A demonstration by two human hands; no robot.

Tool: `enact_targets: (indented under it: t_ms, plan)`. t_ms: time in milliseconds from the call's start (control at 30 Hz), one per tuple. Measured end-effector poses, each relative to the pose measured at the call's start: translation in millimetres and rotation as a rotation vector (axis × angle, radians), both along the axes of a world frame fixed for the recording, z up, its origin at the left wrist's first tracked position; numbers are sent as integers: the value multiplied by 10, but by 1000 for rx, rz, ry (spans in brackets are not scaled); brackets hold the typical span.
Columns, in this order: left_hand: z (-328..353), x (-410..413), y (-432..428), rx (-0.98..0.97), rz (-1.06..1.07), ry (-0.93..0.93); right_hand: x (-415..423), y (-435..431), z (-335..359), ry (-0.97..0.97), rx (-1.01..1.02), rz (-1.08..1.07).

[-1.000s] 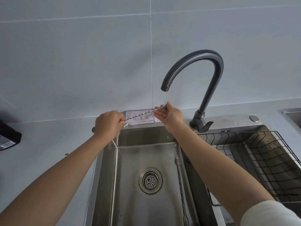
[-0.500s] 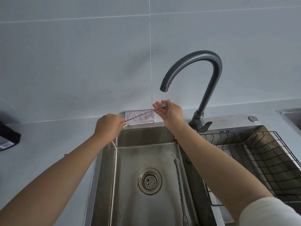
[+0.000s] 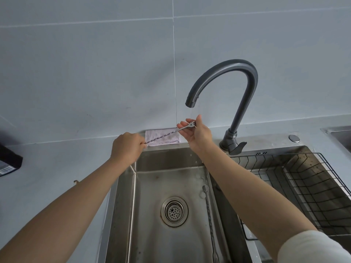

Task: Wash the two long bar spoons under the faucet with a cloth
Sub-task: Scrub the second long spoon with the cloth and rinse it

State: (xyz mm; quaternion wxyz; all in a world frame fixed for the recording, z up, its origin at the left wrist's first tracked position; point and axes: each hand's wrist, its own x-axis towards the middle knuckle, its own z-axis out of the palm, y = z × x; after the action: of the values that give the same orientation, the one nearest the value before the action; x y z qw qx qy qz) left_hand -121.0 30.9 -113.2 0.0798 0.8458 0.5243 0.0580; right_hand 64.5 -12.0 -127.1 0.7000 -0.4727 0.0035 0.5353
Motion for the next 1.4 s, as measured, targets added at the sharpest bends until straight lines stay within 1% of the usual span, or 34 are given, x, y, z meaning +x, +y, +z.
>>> enact_targets:
  t_ms: [167, 333, 400, 500, 600, 700, 800, 867, 967, 1100, 1200, 1300, 1400]
  plan:
    - [4, 10, -14, -16, 3, 14, -25, 15, -12, 50, 119, -10]
    - [-6, 48, -27, -25, 16, -59, -34, 1, 10, 41, 209, -12]
    - [-8, 91, -40, -33, 14, -77, -30, 19, 33, 14, 179, -2]
    - [-4, 187, -78, -35, 4, -48, -56, 34, 71, -111, 66, 69]
    - [-15, 268, -106, -36, -6, -71, -37, 22, 85, -188, 65, 82]
    - [-39, 314, -104, -26, -7, -116, 19, -32, 70, -208, 159, 92]
    - [-54, 358, -110, -7, -35, -135, 73, -72, 49, -199, 184, 85]
    - [-66, 396, -120, -6, -49, -151, 70, -63, 64, -202, 141, 95]
    - [-62, 460, -146, -4, -63, -171, 28, -32, 87, -272, 41, 134]
    - [-64, 494, -131, -24, -33, -206, 42, -38, 96, -330, 89, 183]
    - [-68, 528, -111, -35, -26, -238, 90, -57, 113, -329, 106, 171]
    - [-47, 600, -110, -31, -49, -268, 75, -36, 149, -315, 69, 186]
    - [-35, 671, -106, -24, -81, -289, 35, -28, 154, -355, 27, 224]
